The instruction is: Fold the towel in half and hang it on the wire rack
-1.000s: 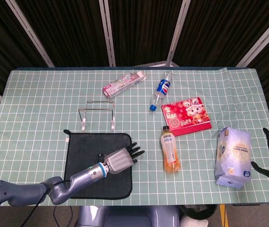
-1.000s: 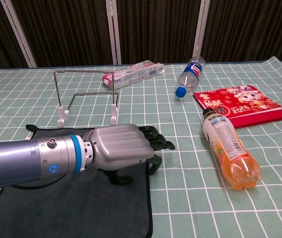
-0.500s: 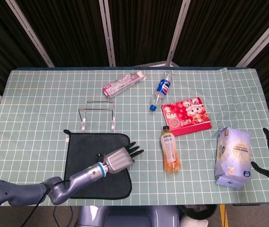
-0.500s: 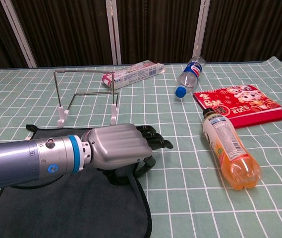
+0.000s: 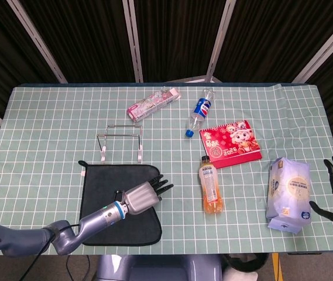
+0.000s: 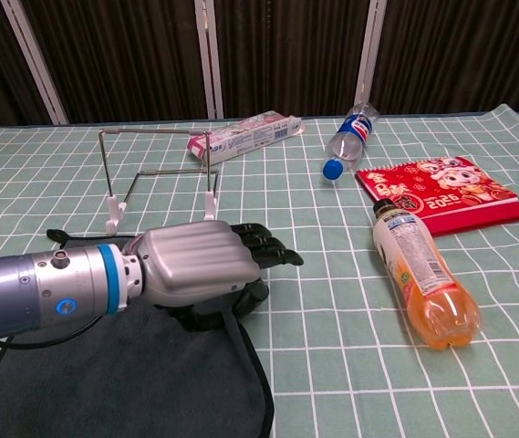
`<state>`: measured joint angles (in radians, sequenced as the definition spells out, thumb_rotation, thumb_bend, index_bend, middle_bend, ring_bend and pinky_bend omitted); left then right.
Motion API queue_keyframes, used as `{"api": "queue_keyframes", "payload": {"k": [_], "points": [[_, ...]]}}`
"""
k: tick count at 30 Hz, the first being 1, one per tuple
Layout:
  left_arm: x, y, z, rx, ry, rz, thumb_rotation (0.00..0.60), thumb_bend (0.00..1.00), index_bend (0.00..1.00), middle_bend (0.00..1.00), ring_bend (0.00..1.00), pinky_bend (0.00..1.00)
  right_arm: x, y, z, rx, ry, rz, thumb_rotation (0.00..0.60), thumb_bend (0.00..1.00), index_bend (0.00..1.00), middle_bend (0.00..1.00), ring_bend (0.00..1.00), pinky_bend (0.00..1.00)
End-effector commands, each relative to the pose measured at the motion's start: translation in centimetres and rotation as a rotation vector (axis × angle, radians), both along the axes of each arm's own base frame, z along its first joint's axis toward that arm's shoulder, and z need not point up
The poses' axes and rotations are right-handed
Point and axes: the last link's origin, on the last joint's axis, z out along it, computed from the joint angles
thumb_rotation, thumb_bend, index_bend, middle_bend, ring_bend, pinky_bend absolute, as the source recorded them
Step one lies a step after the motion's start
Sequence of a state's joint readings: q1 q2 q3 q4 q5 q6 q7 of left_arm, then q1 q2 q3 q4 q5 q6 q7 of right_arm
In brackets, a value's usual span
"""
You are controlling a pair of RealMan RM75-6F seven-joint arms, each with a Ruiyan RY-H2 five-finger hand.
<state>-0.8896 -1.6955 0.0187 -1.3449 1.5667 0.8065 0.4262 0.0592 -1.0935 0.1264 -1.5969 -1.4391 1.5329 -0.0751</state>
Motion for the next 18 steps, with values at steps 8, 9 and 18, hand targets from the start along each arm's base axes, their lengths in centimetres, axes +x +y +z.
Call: {"api": "queue_keyframes", "payload": {"k": [8,9,18], "points": [[-3.6,-0.8,3.3,0.021,-0.034,0.027,0.600,0.61,0.69,0.00,0.00,0.00,0.3,0.2,-0.1,0.004,0.000,0.010,0.600,0.00,0.00,0.00,0.00,0.00],[-4.0,-0.9,3.7,0.022,-0.038,0.027,0.600,0.61,0.69,0.00,0.00,0.00,0.3,0.3,-0.2,0.005,0.000,0.011,0.600,0.00,0.00,0.00,0.00,0.00],[-9.1,-1.7,6.4,0.038,-0.045,0.055,0.600,0.61,0.70,0.00,0.00,0.00,0.4,0.3,-0.4,0.011,0.006,0.010,0.600,0.00,0.00,0.00,0.00,0.00]]}}
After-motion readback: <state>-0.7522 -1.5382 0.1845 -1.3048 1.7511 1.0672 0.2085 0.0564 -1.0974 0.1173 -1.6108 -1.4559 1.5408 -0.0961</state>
